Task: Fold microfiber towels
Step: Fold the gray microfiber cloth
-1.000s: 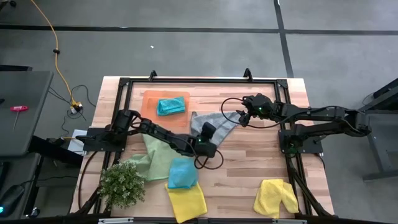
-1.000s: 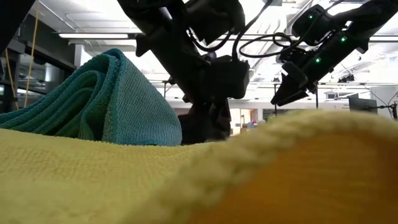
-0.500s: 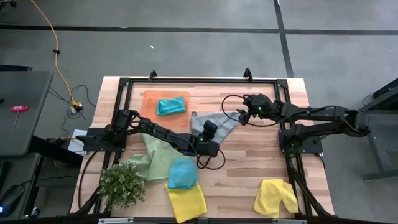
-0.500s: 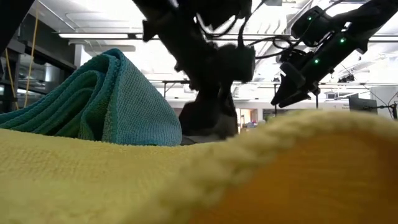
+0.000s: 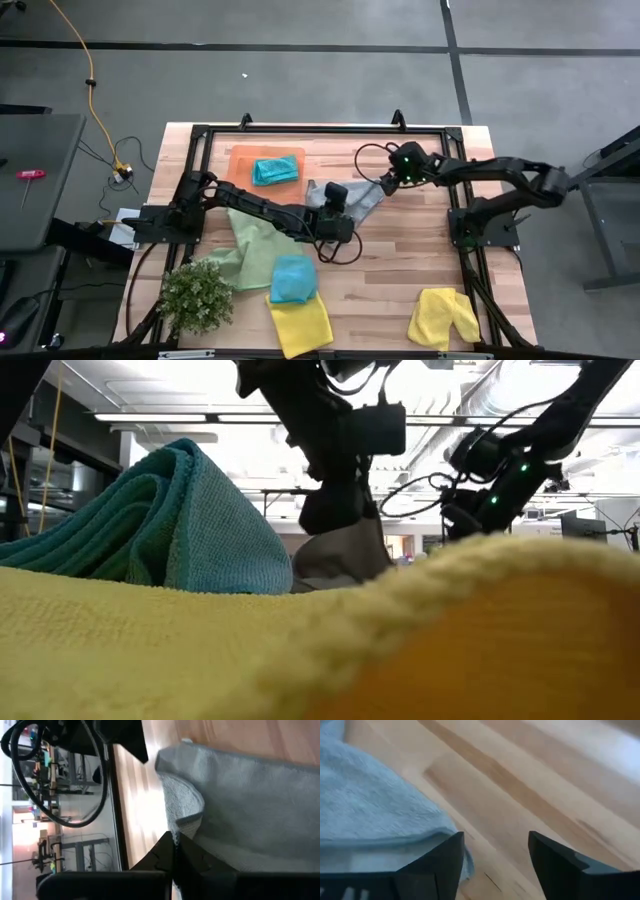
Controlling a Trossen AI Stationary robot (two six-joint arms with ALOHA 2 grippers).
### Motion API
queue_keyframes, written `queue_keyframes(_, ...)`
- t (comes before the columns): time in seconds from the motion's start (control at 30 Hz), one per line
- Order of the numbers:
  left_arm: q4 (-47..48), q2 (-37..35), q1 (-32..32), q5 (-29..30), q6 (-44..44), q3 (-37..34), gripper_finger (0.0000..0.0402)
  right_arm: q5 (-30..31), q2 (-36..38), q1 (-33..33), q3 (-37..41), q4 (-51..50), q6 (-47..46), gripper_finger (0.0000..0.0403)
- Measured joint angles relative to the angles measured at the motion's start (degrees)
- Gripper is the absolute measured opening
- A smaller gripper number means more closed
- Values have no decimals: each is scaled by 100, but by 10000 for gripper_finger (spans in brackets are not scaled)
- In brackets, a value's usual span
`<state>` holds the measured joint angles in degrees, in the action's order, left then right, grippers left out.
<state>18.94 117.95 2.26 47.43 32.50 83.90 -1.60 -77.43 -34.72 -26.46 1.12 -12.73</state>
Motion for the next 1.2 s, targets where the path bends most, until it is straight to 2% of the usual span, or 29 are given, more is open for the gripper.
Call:
queue_keyframes(0.17,26,0,0,-25,-40,2,0,-145,-482,-91,-4,373,43,176)
queue_keyframes(0.23,33,0,0,14,-40,2,0,-406,-663,-95,-4,450,116,165)
queue_keyframes(0.4,37,0,-9,16,-52,2,0,-660,-771,-113,-9,570,204,150)
queue_keyframes(0.73,56,0,-13,-30,-175,2,0,-1255,159,-54,-2,351,342,149)
queue_keyframes(0.87,56,0,-13,-73,-235,2,0,-1170,232,153,-2,-39,557,149)
queue_keyframes(0.97,56,2,-13,-86,-240,2,0,-768,141,305,-2,-157,683,149)
queue_keyframes(1.1,53,2,-13,-92,-256,2,0,-308,-86,405,-2,45,1014,149)
queue_keyframes(1.2,52,2,-13,-118,-321,2,0,-182,-281,480,-2,285,1233,149)
